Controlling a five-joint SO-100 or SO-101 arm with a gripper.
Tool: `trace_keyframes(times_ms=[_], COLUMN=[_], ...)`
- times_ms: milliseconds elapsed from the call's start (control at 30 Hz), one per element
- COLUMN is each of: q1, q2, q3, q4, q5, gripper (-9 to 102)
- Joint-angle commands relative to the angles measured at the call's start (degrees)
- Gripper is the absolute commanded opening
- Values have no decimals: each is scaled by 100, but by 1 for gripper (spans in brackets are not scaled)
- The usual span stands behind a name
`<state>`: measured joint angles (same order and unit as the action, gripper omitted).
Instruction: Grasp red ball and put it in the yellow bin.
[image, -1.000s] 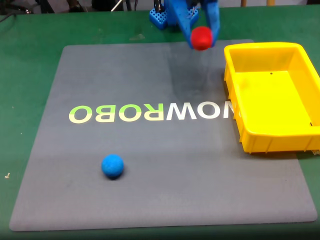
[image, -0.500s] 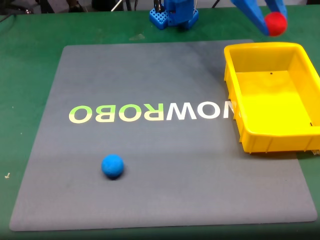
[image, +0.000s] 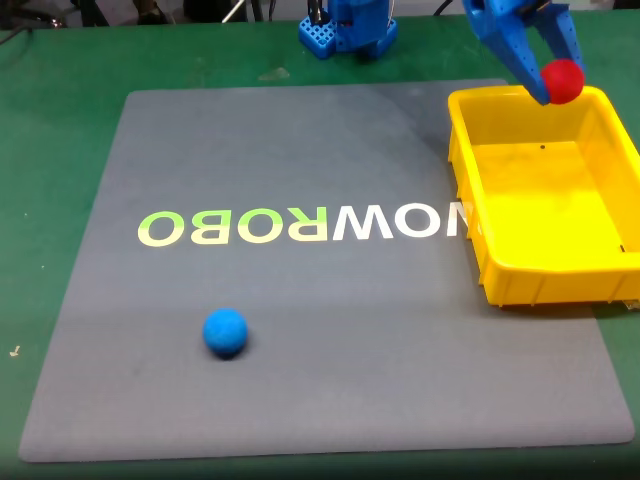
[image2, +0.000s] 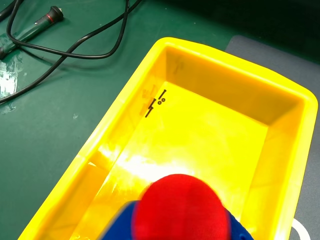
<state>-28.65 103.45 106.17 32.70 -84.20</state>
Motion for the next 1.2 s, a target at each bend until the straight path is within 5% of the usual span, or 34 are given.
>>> trace_keyframes(times_ms=[0,400,633,833,1167], q1=[97,466,1617,2637,3287], q2=[35,1354,4676,7049,8209], q3=[-378,466,4104,5687,6504], q4=[-158,132,237,1811,3111], q5=[-26,-149,-870,-1248,-1230], gripper=[38,37,6,0,0])
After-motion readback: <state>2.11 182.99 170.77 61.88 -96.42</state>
